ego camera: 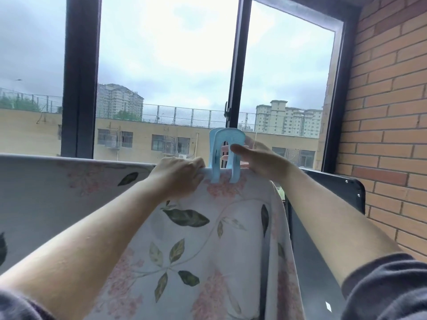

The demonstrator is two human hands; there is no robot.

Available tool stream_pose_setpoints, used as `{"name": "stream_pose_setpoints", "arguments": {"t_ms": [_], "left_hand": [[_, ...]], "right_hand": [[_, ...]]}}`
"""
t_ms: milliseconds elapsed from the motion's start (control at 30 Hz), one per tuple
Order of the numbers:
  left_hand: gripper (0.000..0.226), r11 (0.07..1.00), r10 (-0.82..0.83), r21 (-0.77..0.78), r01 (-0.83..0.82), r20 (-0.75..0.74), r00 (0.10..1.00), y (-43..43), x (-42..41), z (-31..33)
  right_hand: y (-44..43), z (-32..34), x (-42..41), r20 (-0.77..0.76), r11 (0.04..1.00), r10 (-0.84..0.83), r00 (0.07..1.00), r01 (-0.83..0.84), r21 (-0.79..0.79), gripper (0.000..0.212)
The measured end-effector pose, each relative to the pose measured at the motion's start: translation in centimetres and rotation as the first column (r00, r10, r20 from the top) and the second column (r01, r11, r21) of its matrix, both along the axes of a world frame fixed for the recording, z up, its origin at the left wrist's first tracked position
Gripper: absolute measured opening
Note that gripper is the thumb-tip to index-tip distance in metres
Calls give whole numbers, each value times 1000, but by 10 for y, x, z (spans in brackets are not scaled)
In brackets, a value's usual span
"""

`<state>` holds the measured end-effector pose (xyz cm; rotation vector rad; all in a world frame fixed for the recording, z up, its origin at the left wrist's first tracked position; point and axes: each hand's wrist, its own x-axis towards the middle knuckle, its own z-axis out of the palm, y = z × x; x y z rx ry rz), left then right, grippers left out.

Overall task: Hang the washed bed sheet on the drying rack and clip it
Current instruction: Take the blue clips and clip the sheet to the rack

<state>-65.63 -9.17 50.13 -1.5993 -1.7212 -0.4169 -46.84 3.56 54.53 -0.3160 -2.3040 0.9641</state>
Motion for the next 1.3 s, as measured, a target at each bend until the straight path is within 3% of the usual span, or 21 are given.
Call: {"name": "stream_pose_setpoints", "arguments": {"t_ms": [100,167,267,367,500,600,733,1033,1233,1300], "left_hand": [[23,1000,5,-5,-5,3,1000,0,2,0],[23,1000,9,-4,-9,-3,1000,1,3,-1],[23,1000,4,1,-4,-5,1000,1,5,0],[24,1000,-6,5,6,10,1000,-1,3,0],[24,1000,-11,11,11,8,1000,-5,1,-1],[25,1000,-8,14,8,3,1000,-6,2,-3],[25,1000,-4,28,4,2,1000,-4,3,-3],[24,999,-8,35,8,-2,1000,-7,4,-4],[24,999,-16,39,17,-10,1000,-5,3,-4],[24,999,-18,41,18,-5,1000,-5,2,-4]], "right_hand": [[-13,21,-1,-84,998,-15,996,10,-62,71],[-20,40,-8,-57,981,-162,985,167,100,77],[-30,56,-26,40,836,-370,928,314,450,81],[-36,60,-39,40,750,-466,884,370,549,68],[-29,56,-46,-65,687,-565,822,513,514,52],[-25,49,-46,-82,706,-575,814,545,452,52],[-29,48,-44,-47,780,-478,877,448,438,44],[-31,57,-32,141,820,-421,896,309,482,58],[-37,55,-41,124,822,-402,907,297,486,62],[-34,52,-38,32,879,-345,938,311,361,62]]}}
